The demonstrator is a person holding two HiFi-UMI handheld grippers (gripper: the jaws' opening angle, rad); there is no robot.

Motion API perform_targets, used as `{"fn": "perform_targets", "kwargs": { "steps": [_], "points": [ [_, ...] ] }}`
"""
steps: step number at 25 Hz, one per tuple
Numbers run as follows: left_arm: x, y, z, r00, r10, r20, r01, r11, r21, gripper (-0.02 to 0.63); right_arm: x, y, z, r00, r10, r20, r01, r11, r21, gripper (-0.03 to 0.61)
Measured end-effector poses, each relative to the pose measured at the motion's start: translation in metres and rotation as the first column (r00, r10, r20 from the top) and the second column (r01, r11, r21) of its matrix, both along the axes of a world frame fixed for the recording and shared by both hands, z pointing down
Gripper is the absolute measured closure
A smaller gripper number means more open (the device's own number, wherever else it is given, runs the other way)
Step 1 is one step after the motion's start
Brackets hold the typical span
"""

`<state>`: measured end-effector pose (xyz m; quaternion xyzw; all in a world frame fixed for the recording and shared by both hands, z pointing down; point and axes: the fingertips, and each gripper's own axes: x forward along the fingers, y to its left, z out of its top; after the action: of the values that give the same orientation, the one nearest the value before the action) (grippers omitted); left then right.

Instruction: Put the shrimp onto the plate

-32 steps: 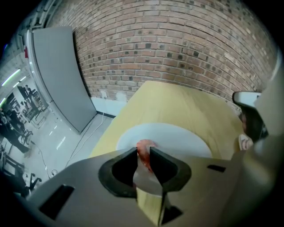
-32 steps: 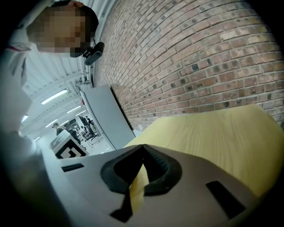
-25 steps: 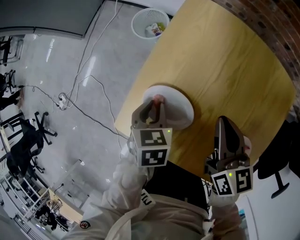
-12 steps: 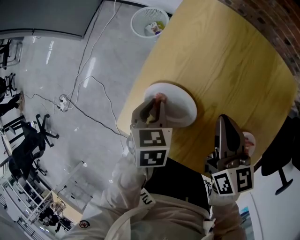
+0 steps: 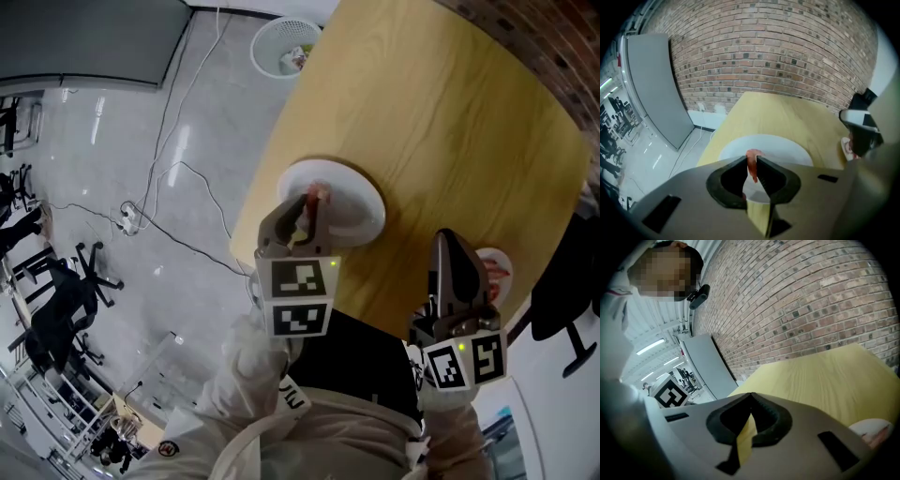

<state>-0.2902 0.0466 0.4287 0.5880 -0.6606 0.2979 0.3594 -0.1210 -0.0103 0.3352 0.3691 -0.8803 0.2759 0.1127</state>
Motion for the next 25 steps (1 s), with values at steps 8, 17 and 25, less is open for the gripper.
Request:
{"fn": "perform_targets", "kwargs": {
  "steps": [8,17,25],
  "points": [
    [0.025,-0.006,-0.018,0.998,0.062,-0.001,-0.062,0.997,0.046,0.549,0.03,0.009,-0.008,0.997,0.073,0.011,-0.074,0.997,0.017,0.554],
    [0.102,0.004,-0.031,0.983,0.184,-0.015,-0.182,0.979,0.086,0.551,0.111,0.042,-0.013,0.98,0.201,0.014,-0.201,0.979,0.026,0.554],
    [0.199,0.016,-0.041,0.932,0.36,-0.042,-0.353,0.928,0.118,0.551,0.201,0.079,-0.021,0.935,0.354,0.005,-0.354,0.934,0.042,0.554]
  ]
}}
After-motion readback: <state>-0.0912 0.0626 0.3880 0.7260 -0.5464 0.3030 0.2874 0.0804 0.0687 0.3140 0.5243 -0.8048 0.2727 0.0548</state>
